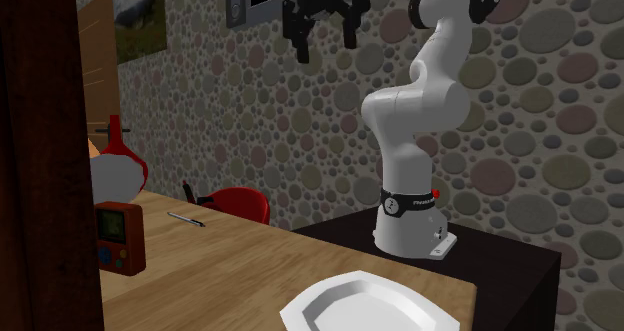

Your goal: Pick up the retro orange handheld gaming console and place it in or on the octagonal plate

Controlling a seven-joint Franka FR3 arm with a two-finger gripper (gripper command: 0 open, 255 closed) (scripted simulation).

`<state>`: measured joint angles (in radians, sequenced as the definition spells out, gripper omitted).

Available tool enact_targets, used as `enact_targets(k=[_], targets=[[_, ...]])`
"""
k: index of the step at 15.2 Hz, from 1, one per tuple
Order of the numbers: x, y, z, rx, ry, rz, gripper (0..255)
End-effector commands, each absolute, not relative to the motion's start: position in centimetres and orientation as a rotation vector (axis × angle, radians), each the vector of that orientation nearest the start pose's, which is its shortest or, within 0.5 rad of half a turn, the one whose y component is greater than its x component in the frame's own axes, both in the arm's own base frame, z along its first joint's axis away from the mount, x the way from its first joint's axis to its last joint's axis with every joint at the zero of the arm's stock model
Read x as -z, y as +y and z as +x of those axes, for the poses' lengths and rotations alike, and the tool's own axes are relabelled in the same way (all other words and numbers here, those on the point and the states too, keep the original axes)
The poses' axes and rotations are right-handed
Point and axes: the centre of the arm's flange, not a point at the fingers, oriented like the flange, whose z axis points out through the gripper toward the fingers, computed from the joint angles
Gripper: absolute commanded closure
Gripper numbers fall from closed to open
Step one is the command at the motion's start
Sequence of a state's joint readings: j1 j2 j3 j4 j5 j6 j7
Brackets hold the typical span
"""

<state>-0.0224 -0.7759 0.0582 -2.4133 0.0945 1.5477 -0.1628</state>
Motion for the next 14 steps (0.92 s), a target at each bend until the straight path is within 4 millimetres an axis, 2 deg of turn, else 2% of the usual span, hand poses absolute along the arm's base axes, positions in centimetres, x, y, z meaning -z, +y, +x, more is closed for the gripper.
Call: enact_targets(k=[1, 7, 14], targets=[[-55.8, 2.5, 30.4, -0.133, -0.274, -3.066, 0], [-51.3, -0.2, 36.2, -0.128, -0.079, -3.088, 0], [-46.1, -4.3, 42.4, -0.121, 0.149, -3.097, 0]])
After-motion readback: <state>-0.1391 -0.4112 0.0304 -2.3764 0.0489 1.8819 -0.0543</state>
